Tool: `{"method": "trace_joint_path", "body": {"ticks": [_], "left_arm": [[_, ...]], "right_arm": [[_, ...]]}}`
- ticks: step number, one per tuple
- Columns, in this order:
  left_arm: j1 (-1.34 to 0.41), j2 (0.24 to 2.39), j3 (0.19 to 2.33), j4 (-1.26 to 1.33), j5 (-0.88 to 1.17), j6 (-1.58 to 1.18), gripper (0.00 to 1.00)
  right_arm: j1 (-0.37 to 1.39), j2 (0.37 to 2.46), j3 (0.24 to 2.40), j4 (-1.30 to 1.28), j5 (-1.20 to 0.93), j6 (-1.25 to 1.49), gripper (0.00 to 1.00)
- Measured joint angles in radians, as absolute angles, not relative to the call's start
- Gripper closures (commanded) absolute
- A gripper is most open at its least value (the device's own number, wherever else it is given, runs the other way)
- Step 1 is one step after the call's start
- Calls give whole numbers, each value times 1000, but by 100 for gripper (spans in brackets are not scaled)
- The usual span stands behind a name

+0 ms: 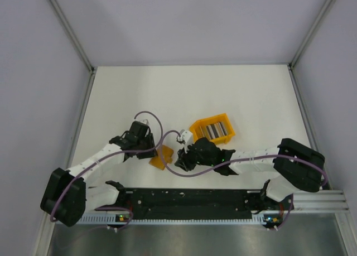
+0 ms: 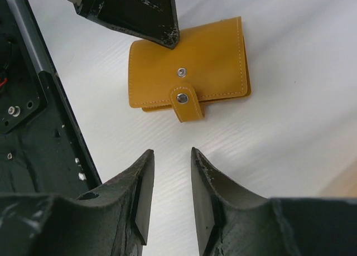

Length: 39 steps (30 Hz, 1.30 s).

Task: Put the credit cards into the card holder
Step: Close the card holder at the center of the board.

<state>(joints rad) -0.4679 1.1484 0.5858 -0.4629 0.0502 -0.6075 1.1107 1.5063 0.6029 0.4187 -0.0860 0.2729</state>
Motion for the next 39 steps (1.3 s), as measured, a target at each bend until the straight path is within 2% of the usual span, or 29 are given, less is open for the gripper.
{"method": "trace_joint_path", "body": {"ticks": [8,11,13,15,17,29,39], "left_arm": [[-466,1154,530,-406,67,-621,61],[-466,1166,525,-378,86,-623,67],[-466,1172,521,-361,97,-628,68],[-466,1172,513,-347,107,-633,69],[-466,1172,500,-327,115,-645,69],[-532,1131,424,-236,107,-803,69],[-594,1040,346,-195,60,-950,67]], "right_arm": [[1111,1505,577,444,-96,312,69],[1111,1504,576,448,-84,326,72],[1111,1504,576,445,-69,339,80],[1109,1504,583,424,-50,360,93],[1098,1509,603,391,-44,390,100],[1005,1563,760,228,-118,529,100],[1002,1569,766,115,-92,632,100]]}}
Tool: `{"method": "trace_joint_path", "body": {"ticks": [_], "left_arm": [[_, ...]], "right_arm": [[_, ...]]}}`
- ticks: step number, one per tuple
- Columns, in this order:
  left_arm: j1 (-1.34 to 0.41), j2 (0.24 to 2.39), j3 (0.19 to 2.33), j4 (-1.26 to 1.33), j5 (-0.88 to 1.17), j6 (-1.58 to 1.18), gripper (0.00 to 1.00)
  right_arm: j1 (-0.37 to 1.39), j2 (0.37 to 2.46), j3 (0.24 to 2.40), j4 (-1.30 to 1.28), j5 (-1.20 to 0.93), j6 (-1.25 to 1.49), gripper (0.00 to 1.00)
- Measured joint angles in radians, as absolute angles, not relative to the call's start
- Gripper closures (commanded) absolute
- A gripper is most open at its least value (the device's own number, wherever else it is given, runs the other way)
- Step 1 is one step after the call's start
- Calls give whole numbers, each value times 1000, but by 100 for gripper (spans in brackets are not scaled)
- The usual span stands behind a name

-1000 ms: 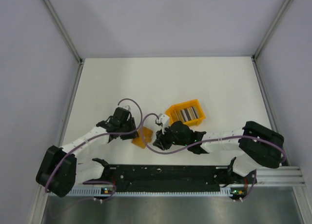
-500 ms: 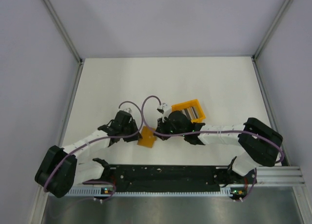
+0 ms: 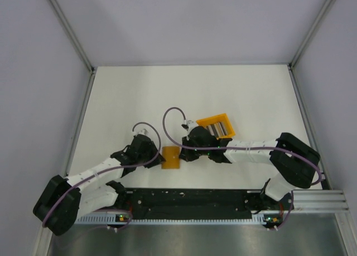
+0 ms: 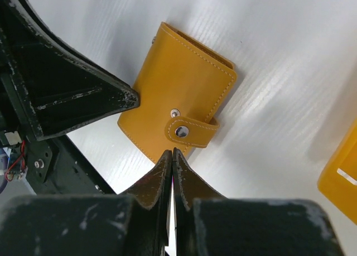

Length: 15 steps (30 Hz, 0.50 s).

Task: Put the credit cards into the card holder
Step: Close the card holder at the center of the board.

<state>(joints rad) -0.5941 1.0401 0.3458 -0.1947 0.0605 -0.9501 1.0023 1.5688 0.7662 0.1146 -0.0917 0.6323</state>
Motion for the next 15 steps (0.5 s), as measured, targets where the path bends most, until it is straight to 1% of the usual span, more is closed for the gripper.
{"method": "trace_joint_path", "body": {"ticks": [7,9,15], "left_arm": [[-604,1032,331,-168,58,-982,67],[-605,1032,330,-167,58,-984,67],[-609,1032,327,-161,57,-989,67]], "right_arm": [[986,1569,766,95,-70,677,100],[976,1569,766,95,-71,688,92],[959,1592,774,96,-86,720,85]]}}
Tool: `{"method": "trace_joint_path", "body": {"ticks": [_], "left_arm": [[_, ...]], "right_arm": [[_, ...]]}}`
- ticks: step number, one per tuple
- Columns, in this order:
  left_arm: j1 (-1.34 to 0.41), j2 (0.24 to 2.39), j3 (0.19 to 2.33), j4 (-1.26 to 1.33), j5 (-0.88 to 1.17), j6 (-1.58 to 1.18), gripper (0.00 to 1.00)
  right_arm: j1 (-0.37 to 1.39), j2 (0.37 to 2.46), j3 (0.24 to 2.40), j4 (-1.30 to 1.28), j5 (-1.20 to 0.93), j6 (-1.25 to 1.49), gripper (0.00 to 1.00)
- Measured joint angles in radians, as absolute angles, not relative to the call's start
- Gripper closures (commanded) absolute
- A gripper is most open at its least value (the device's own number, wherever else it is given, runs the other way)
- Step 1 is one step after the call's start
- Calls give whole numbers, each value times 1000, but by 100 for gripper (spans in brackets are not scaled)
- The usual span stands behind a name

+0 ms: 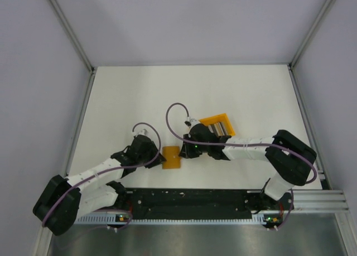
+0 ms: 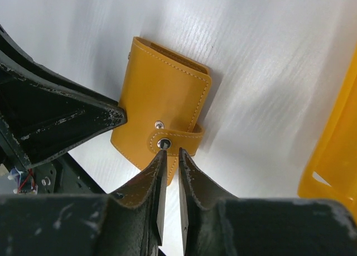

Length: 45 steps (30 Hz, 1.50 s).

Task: Put the credit cards into the card holder
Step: Close the card holder at the center of the board.

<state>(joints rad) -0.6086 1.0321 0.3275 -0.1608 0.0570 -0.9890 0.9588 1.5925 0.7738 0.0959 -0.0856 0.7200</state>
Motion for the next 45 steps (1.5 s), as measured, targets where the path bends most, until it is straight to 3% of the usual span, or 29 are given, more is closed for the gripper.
{"method": "trace_joint_path", "body": {"ticks": [13,35,45], "left_arm": [[-611,1032,323,-149,59,-985,67],[-611,1057,337,-127,59,-899,66],[-612,1062,345,-121,60,-881,56]], "right_arm": [[959,1665,807,123,-127,754,80],[939,1698,865,121,-146,703,82],[939,1668,864,103,-128,668,80]]}}
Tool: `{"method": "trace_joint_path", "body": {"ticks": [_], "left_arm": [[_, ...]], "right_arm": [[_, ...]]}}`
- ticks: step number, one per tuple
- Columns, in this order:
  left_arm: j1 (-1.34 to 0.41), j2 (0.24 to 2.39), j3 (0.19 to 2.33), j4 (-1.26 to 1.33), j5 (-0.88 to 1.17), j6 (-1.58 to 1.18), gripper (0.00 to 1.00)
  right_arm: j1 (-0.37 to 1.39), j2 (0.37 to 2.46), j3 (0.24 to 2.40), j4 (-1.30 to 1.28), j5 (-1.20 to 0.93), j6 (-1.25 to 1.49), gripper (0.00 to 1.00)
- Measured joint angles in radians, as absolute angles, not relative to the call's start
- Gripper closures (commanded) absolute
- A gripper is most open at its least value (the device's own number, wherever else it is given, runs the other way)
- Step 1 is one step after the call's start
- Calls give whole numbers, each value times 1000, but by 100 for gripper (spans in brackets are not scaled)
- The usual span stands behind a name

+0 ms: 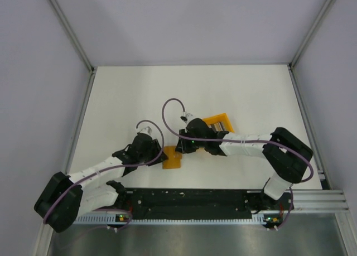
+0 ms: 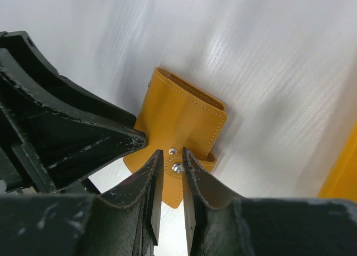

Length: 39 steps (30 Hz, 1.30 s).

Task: Put the credit cards into the card holder
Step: Close the card holder at the center of the board.

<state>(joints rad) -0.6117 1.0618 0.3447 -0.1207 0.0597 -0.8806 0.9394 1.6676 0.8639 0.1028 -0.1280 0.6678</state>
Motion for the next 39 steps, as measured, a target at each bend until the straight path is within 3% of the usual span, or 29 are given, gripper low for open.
{"method": "trace_joint_path", "body": {"ticks": [26,39], "left_arm": [[-616,1150,373,-41,62,-812,61],[-617,1153,373,-37,62,-811,61]], "right_arm": [[941,1626,815,80,-120,691,85],[940,1660,816,77,-116,705,82]]}}
